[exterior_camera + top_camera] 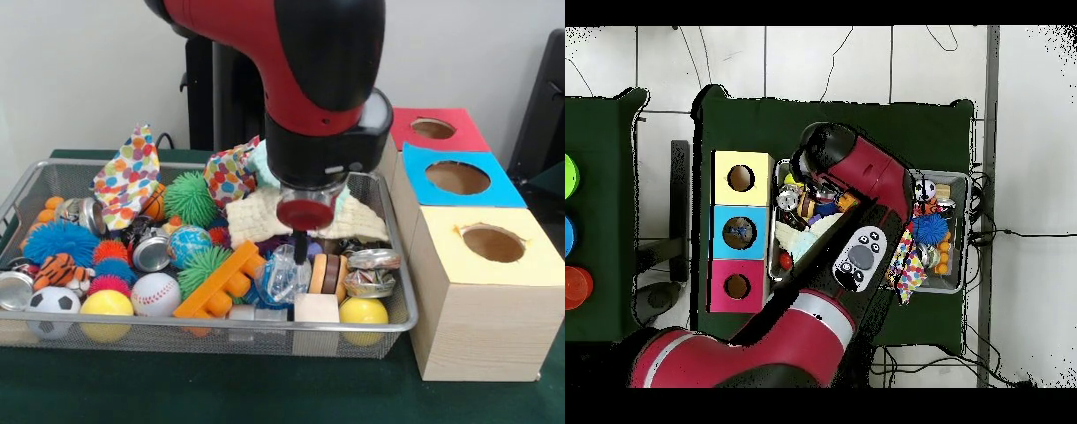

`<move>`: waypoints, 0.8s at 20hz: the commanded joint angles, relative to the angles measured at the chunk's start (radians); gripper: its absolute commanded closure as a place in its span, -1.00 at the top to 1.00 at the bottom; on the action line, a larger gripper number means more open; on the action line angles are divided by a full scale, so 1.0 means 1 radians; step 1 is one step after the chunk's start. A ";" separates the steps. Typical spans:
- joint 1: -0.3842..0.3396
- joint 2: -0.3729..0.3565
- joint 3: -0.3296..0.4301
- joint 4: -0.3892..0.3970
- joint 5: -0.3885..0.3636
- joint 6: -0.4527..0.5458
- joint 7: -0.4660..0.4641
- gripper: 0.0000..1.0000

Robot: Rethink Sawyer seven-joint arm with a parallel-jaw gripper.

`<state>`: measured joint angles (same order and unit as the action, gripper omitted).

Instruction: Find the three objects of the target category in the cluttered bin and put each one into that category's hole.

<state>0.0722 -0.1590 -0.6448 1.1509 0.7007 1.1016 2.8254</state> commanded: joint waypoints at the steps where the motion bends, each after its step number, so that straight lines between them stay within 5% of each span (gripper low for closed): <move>1: -0.003 -0.030 0.088 0.164 -0.009 -0.114 0.153 1.00; 10: -0.029 0.138 0.122 0.070 0.013 -0.341 0.206 1.00; 16: -0.022 0.210 0.146 0.019 0.045 -0.400 0.250 1.00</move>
<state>0.0690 -0.0582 -0.6445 1.1784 0.7003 0.7430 2.8254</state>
